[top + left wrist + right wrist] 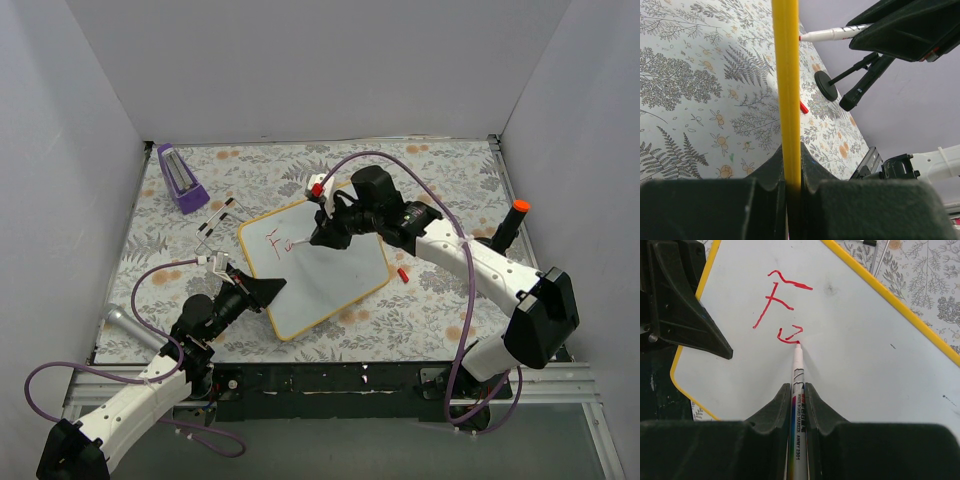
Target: Write a sentence on the whiteboard
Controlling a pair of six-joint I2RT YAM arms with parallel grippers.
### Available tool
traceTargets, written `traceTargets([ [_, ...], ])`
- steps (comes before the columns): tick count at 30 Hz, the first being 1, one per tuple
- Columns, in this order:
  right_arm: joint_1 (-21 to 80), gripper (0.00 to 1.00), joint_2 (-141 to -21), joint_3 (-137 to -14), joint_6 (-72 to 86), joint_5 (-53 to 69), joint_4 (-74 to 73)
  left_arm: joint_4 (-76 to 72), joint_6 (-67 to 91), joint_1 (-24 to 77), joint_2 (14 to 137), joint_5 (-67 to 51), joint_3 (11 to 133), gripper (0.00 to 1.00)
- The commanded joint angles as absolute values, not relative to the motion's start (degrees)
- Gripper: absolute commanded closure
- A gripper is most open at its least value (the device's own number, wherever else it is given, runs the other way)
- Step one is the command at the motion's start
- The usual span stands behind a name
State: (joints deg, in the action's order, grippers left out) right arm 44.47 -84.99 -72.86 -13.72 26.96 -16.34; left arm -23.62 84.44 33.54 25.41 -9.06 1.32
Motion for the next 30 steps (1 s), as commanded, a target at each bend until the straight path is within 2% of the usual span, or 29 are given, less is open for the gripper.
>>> traceTargets([
  [1,43.86,0.99,-85.78,-76.11,-13.62,24.70,-14.68,-31.99,82.97,33.66,24.52,-10.46,2.72,1.00],
  [13,43.95,0.99,-87.19,-77.26,-12.92,26.46,-14.76,-31.99,82.71,33.66,24.87,-10.55,2.90,1.00],
  [30,43.86,0.99,-83.67,-72.25,-15.03,26.81,-16.96,-32.26,82.79,33.66,24.26,-10.37,2.37,1.00],
])
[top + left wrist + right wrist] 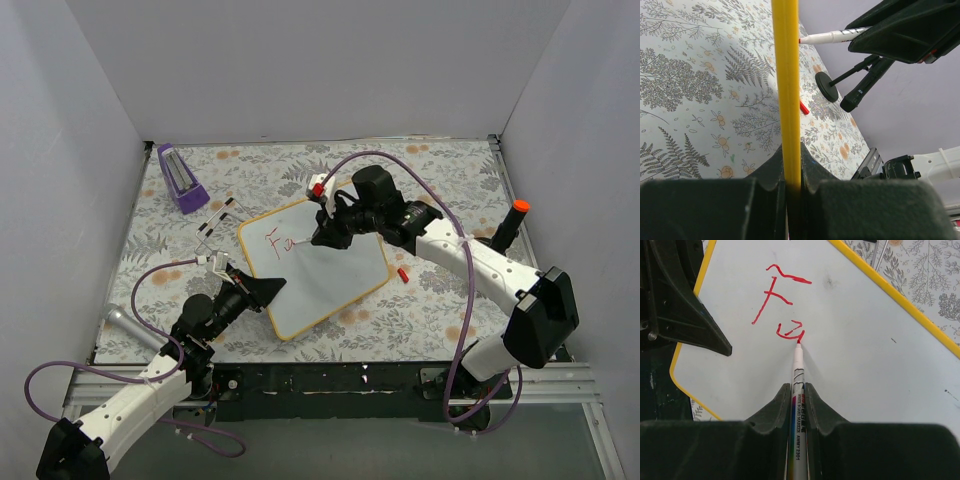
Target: Write a sentence on the whiteboard
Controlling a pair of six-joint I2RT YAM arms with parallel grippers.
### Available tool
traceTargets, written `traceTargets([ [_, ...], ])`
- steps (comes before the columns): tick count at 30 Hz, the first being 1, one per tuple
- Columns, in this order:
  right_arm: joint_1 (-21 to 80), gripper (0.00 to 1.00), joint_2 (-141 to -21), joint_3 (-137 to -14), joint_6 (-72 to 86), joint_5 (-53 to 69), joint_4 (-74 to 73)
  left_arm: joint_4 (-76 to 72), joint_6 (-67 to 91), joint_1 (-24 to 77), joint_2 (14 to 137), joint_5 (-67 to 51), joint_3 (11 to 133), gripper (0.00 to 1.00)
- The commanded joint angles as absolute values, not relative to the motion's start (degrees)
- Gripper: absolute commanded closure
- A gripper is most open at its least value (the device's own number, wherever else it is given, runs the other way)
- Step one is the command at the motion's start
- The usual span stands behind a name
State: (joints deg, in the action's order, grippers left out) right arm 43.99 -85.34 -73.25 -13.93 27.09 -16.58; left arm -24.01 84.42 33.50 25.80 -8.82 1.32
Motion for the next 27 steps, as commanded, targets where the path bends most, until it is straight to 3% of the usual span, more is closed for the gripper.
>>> traceTargets([
  [1,43.86,0.99,-83.58,-72.07,-15.12,26.81,-16.96,-32.08,82.71,33.66,24.26,-10.28,2.46,1.00],
  [27,40.96,0.99,-86.13,-79.19,-12.04,26.28,-14.50,-32.17,82.88,33.66,24.08,-10.46,2.37,1.00],
])
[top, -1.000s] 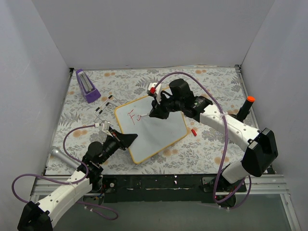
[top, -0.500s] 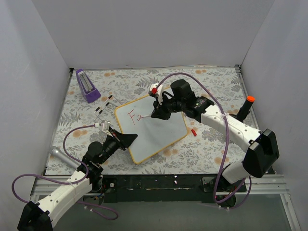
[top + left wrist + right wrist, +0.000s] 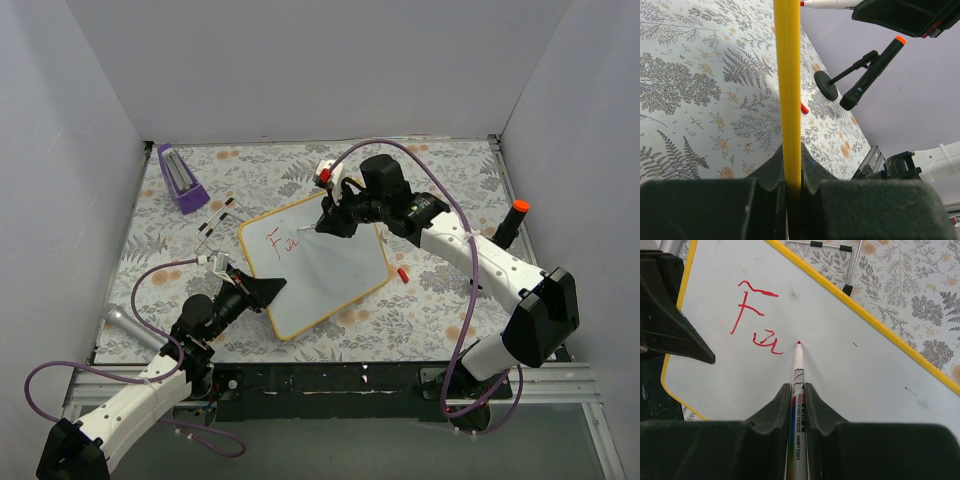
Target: Write a sentence on the whiteboard
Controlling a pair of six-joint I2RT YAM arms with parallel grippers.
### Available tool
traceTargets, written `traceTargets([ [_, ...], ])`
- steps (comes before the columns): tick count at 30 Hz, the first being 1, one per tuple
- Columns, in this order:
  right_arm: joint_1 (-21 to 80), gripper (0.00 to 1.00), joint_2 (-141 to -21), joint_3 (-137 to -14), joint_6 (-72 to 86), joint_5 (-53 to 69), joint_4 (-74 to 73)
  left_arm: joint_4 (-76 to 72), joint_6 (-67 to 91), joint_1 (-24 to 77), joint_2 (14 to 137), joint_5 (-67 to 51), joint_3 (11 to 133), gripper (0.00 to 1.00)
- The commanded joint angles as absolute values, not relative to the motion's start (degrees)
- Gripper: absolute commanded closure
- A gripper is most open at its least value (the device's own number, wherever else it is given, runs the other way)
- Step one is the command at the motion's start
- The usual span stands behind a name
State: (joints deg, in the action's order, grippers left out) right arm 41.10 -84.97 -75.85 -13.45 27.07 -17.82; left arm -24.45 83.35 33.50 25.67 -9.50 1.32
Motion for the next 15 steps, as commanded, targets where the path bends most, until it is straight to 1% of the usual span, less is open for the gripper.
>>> traceTargets([
  [1,41.04,0.99,-86.31,-79.36,-11.87,26.11,-14.50,-32.08,82.79,33.66,24.17,-10.46,2.37,1.00],
  [8,41.04,0.99,-86.84,-78.58,-12.13,25.31,-14.50,-32.17,82.62,33.66,24.34,-10.55,2.55,1.00],
  [15,41.04,0.99,-84.21,-76.55,-12.57,26.37,-14.68,-32.34,82.53,33.66,24.43,-10.46,2.46,1.00],
])
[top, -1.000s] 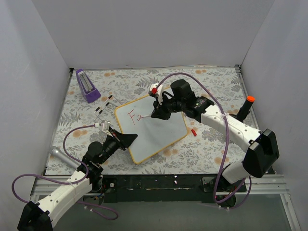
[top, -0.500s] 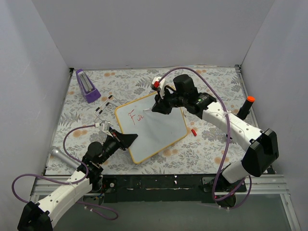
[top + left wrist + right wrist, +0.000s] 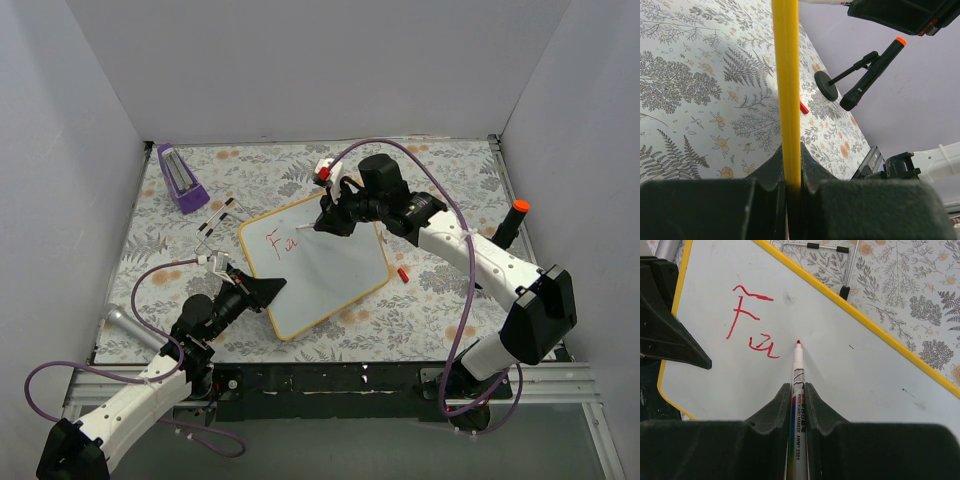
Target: Write a sentence on the whiteboard
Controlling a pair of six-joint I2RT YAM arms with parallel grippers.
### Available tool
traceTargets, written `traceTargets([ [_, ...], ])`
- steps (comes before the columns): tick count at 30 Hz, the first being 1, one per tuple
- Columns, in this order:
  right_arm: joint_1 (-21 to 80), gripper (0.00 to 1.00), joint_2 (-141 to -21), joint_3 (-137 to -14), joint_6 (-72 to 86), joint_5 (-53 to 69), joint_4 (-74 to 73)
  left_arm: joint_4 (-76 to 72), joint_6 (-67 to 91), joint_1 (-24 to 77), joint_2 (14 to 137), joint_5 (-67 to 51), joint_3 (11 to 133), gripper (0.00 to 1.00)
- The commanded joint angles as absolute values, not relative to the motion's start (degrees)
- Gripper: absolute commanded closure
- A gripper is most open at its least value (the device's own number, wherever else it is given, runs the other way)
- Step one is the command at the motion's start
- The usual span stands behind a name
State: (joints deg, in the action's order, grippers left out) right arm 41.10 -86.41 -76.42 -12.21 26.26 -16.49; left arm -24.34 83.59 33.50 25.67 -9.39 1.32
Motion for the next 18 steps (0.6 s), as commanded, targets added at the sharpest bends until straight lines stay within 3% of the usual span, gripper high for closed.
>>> traceTargets([
  [1,41.04,0.99,-83.68,-76.55,-12.66,26.63,-14.68,-32.34,82.62,33.66,24.52,-10.37,2.37,1.00],
  [18,41.31,0.99,-84.64,-74.97,-12.74,29.53,-15.29,-32.70,82.70,33.66,25.05,-10.46,2.72,1.00],
])
